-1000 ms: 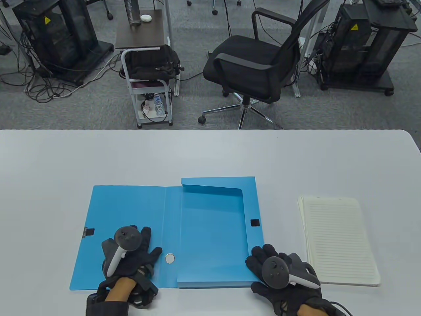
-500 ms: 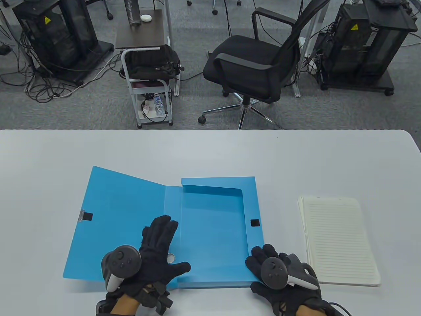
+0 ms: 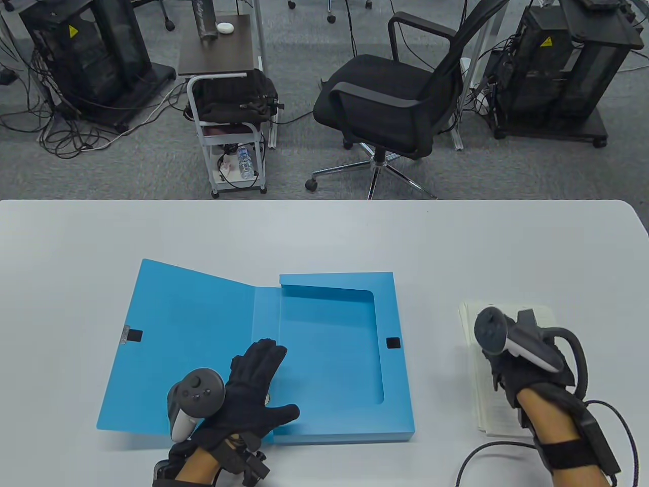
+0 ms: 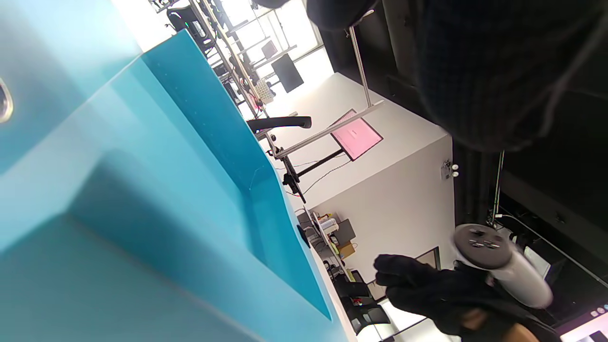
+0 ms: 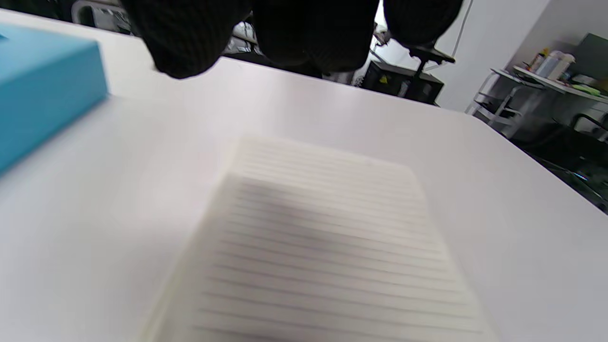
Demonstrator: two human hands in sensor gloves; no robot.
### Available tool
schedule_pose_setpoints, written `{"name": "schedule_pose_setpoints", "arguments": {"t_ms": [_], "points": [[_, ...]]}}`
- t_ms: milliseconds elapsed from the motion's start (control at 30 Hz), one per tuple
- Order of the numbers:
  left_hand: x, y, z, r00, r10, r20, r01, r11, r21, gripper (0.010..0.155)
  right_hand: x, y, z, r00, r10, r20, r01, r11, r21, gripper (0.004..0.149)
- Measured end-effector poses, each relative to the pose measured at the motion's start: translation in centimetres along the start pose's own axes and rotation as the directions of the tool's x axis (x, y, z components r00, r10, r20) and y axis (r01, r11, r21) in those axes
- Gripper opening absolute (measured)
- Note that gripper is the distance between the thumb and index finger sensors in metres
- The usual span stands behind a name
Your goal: Insert papers into file box
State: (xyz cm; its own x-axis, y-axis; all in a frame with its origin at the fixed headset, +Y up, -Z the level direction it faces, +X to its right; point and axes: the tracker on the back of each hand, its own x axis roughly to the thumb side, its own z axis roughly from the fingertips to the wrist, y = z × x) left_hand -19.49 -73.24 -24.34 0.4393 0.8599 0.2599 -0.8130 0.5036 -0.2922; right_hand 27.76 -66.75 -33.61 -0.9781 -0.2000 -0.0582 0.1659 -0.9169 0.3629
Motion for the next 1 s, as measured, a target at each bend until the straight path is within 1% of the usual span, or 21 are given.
{"name": "schedule_pose_setpoints", "arguments": {"t_ms": [33,67,167,267,333,367,433,500,533,567,600,633,700,767,800,900,933,967,1000], "points": [[0.0,0.0,0.0,1.000,0.001,-0.005,-0.001,1.000,0.001,0.101,-0.3,0.4,-1.3,1.000,0.004,-0.018,-0.003,0.999,0.033,0.066],[0.0,0.1,-0.1,1.000,0.007,-0.009,-0.007,1.000,-0.006,0.101,-0.8,1.0,-3.1,0.999,0.004,-0.041,0.000,0.996,0.094,0.069],[-0.1,0.1,0.0,1.000,0.007,-0.013,-0.007,1.000,-0.002,0.100,-1.7,2.5,-7.0,0.997,0.040,-0.064,-0.027,0.983,0.183,0.078],[-0.2,0.2,-0.1,1.000,0.009,-0.022,-0.010,1.000,-0.010,0.099,-2.4,3.8,-10.1,0.990,0.105,-0.096,-0.076,0.959,0.273,0.087],[-0.4,0.3,-0.1,0.999,0.023,-0.030,-0.023,1.000,-0.011,0.099,-2.7,4.9,-11.9,0.991,0.089,-0.104,-0.045,0.928,0.369,0.094],[-0.5,0.3,-0.2,0.999,0.026,-0.032,-0.026,1.000,-0.012,0.099,-2.8,5.0,-12.5,0.991,0.093,-0.096,-0.046,0.910,0.412,0.094],[-0.7,0.3,-0.2,0.999,0.029,-0.042,-0.030,1.000,-0.009,0.098,-3.1,4.8,-13.5,0.993,0.107,-0.052,-0.077,0.911,0.404,0.101],[-0.9,0.3,-0.2,0.998,0.028,-0.049,-0.029,0.999,-0.012,0.098,-3.2,5.2,-14.6,0.993,0.116,0.021,-0.113,0.884,0.454,0.100],[-1.0,0.3,-0.2,0.998,0.027,-0.053,-0.028,1.000,-0.011,0.098,-3.4,5.2,-14.9,0.992,0.121,0.022,-0.117,0.877,0.466,0.100],[-1.1,0.3,-0.3,0.998,0.024,-0.057,-0.025,1.000,-0.016,0.098,-3.7,5.2,-15.2,0.996,0.088,0.030,-0.092,0.874,0.477,0.101],[-1.1,0.2,-0.3,0.998,0.022,-0.061,-0.023,1.000,-0.017,0.098,-4.0,5.4,-15.6,0.996,0.055,0.072,-0.082,0.884,0.461,0.102],[-1.2,0.2,-0.3,0.998,0.022,-0.063,-0.023,1.000,-0.016,0.098,-4.1,5.4,-15.7,0.996,0.053,0.076,-0.081,0.890,0.449,0.103],[-1.3,0.2,-0.4,0.997,0.024,-0.070,-0.025,1.000,-0.017,0.098,-4.0,5.3,-15.8,0.989,0.071,0.130,-0.118,0.907,0.403,0.101],[-1.4,0.2,-0.5,0.997,0.022,-0.078,-0.023,1.000,-0.016,0.098,-3.9,5.2,-15.8,0.984,0.086,0.156,-0.140,0.916,0.377,0.098],[-1.5,0.2,-0.5,0.997,0.021,-0.081,-0.022,1.000,-0.016,0.098,-3.9,5.2,-15.9,0.983,0.094,0.160,-0.148,0.918,0.368,0.098],[-1.8,0.2,-0.3,0.995,0.018,-0.101,-0.020,1.000,-0.012,0.097,-4.0,5.1,-16.3,0.987,0.074,0.142,-0.125,0.912,0.391,0.098],[-1.8,0.2,-0.3,0.994,0.019,-0.105,-0.020,1.000,-0.008,0.098,-3.9,5.2,-16.7,0.988,0.074,0.139,-0.125,0.904,0.409,0.098],[-1.9,0.2,-0.3,0.994,0.022,-0.107,-0.023,1.000,-0.009,0.099,-3.7,5.2,-16.9,0.988,0.092,0.122,-0.138,0.882,0.450,0.099],[-2.0,0.3,-0.3,0.993,0.024,-0.112,-0.025,1.000,-0.007,0.098,-3.6,5.3,-17.1,0.987,0.105,0.124,-0.151,0.875,0.460,0.099]]}}
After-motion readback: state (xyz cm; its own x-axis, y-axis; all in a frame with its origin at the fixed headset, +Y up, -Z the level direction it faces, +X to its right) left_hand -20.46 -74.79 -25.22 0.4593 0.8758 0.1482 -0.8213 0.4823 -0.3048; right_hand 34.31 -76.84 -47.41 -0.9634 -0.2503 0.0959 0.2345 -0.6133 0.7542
